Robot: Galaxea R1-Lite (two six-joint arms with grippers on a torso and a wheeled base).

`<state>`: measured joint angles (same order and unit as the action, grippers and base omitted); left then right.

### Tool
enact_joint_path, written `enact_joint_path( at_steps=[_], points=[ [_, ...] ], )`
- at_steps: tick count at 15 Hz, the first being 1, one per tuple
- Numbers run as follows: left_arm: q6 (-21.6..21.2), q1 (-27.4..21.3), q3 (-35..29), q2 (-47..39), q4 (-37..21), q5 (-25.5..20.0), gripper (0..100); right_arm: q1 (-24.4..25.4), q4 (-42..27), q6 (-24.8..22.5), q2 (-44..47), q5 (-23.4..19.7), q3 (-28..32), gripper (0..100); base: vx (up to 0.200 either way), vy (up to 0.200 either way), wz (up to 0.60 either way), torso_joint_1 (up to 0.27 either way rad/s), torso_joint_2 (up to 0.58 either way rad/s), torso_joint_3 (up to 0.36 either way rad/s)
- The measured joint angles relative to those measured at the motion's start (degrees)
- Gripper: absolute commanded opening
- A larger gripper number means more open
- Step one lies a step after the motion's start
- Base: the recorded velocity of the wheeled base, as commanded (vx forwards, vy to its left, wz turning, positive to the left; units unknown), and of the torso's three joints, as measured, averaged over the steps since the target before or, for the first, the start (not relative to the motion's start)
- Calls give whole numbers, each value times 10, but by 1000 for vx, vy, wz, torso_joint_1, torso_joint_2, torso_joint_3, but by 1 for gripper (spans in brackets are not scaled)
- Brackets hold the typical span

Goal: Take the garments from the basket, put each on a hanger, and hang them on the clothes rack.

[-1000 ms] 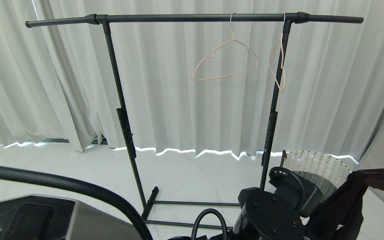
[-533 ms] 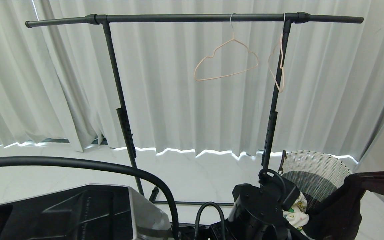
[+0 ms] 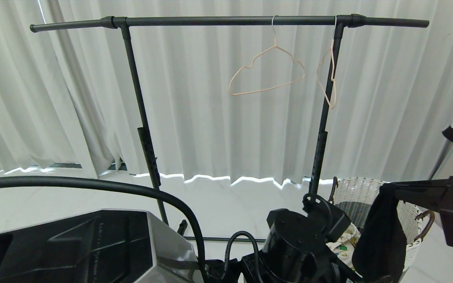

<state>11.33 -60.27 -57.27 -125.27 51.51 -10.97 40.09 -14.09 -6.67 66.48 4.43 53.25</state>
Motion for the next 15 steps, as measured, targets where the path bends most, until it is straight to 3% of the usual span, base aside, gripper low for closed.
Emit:
enact_joint_path(
  at_steps=[3,5,12,15],
  points=[
    [-20,43,21,5,0,-6,100,-2,10,5,29,4,-1,0,0,0,0,0,0,0],
    [-27,58,39,15,0,-41,100,-2,11,4,39,4,-1,0,0,0,0,0,0,0],
    [-37,65,-10,-23,-2,-46,100,1,11,0,46,2,2,0,0,0,0,0,0,0],
    [-89,84,23,-39,-2,-46,100,1,11,-1,41,1,3,0,0,0,0,0,0,0]
  ],
)
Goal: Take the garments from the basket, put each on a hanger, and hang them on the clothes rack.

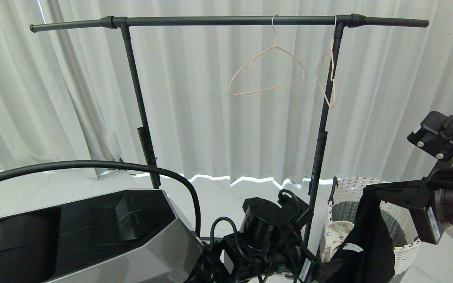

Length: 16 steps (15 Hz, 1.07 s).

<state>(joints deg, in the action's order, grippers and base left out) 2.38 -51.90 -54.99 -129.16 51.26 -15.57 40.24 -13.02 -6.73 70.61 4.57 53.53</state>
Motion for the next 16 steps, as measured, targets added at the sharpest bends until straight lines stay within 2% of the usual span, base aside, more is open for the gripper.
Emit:
enact_joint_path(
  at_steps=[4,10,11,16],
  points=[
    [-25,15,18,-5,2,0,100,13,0,0,-3,0,0,0,0,0,0,0,0,0],
    [-27,13,34,-7,2,1,100,26,-2,-11,-6,0,-2,0,0,0,0,0,0,0],
    [-27,13,33,-7,2,1,0,28,-2,-11,-6,0,-3,0,0,0,0,0,0,0],
    [-27,-9,24,-13,2,1,0,40,-2,-11,-9,0,-3,0,0,0,0,0,0,0]
  ],
)
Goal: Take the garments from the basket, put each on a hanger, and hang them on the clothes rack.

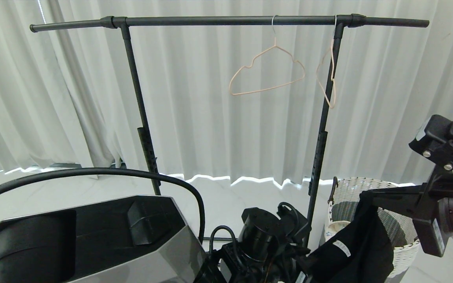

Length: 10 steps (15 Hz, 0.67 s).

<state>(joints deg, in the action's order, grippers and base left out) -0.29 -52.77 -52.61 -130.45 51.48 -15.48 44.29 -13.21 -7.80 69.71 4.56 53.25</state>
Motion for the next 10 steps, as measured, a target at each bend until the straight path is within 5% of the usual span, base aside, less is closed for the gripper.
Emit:
enact_joint_path(
  at_steps=[3,10],
  points=[
    [1,-7,-3,-2,0,3,0,1,0,0,-6,1,0,0,0,0,0,0,0,0],
    [0,-4,18,71,-16,104,0,-47,-22,3,-35,25,-11,0,0,0,0,0,0,0]
  ],
)
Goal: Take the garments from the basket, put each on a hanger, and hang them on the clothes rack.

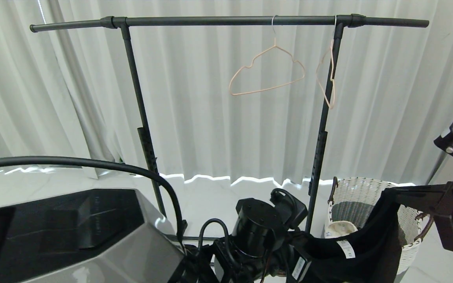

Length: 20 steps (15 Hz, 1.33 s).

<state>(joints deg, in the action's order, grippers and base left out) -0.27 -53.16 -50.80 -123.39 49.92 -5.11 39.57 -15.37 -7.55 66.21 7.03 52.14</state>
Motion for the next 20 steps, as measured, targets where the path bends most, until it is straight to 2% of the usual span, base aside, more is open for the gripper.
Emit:
enact_joint_path(
  at_steps=[4,7,11,14,16,18,19,20],
  points=[
    [8,10,33,119,-113,41,0,-88,-5,-2,6,2,10,0,0,0,0,0,0,0],
    [12,12,35,211,-193,34,0,-104,-2,-15,16,11,27,0,0,0,0,0,0,0],
    [15,38,-22,314,-309,28,0,-103,25,-65,20,11,36,0,0,0,0,0,0,0],
    [12,51,-63,368,-405,42,0,-86,36,-74,21,10,49,0,0,0,0,0,0,0],
    [9,53,-82,389,-426,69,0,-75,37,-74,21,11,54,0,0,0,0,0,0,0],
    [-22,54,-111,401,-446,122,0,-53,65,-75,22,11,65,0,0,0,0,0,0,0],
    [-29,54,-120,405,-450,126,0,-44,71,-75,24,11,69,0,0,0,0,0,0,0],
    [-56,54,-128,410,-458,127,0,-35,81,-76,28,12,78,0,0,0,0,0,0,0]
  ],
)
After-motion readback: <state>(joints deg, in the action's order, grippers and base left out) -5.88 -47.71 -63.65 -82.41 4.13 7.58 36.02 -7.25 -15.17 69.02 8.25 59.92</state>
